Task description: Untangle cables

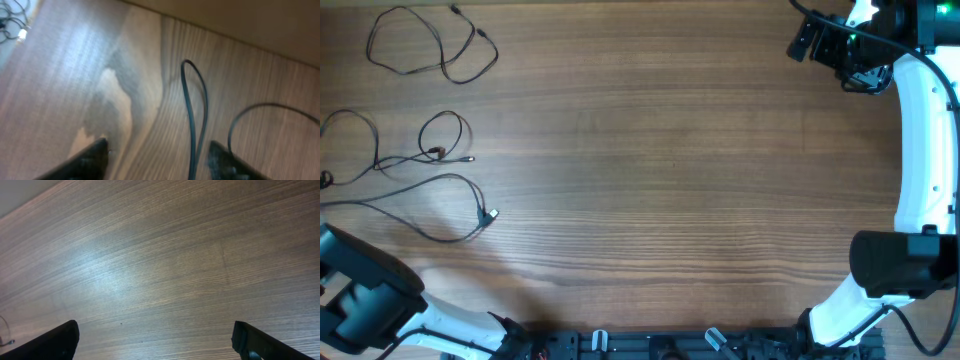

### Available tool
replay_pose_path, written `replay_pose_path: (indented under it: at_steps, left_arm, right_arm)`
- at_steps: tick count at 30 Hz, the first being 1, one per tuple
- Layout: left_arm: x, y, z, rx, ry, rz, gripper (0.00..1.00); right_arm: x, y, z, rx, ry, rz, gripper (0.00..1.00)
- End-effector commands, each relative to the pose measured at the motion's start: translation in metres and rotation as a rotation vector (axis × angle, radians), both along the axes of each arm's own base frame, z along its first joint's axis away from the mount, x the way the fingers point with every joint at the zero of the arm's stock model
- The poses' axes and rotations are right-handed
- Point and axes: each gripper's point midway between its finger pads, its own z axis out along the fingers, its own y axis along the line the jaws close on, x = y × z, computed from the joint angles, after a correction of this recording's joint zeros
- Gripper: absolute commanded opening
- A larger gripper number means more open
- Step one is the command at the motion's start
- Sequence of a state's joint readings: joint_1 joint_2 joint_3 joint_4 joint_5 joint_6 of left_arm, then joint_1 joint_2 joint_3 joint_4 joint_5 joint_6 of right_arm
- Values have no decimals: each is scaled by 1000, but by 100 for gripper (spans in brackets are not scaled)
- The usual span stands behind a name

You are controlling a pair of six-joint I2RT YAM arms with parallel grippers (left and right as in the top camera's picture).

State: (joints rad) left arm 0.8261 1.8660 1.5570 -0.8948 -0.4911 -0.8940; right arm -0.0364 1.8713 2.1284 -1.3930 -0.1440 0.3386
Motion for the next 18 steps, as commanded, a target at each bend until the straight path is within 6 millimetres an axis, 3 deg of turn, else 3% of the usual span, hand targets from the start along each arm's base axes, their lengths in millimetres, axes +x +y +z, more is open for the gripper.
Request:
replay_pose_path:
  at_steps: [1,5,10,11,14,16,18]
  left_arm:
    - [26,-17,-16,-129,-74,-150,100]
    - [44,-43,-21,-199,-47,-273,98]
    - [120,-105,-21,-235,-92,-613,97]
    - [128,-111,-22,-238,-106,-628,93]
    - [139,-121,-39,-276,-110,-648,66]
    - [138,-127,-59,-340,-107,-608,68]
    - [141,-132,-81,-396,-108,-605,81]
  right_arm:
    - [3,-3,-6,-13,13,-10,100]
    - [3,-3,-6,-13,13,-10,100]
    - [3,-3,-6,-13,13,-10,100]
    - [3,-3,-6,-13,13,-10,100]
    - [4,-3,-6,-13,13,-10,100]
    - [3,-3,-6,-13,13,-10,100]
    - [3,-3,-6,-13,13,-10,100]
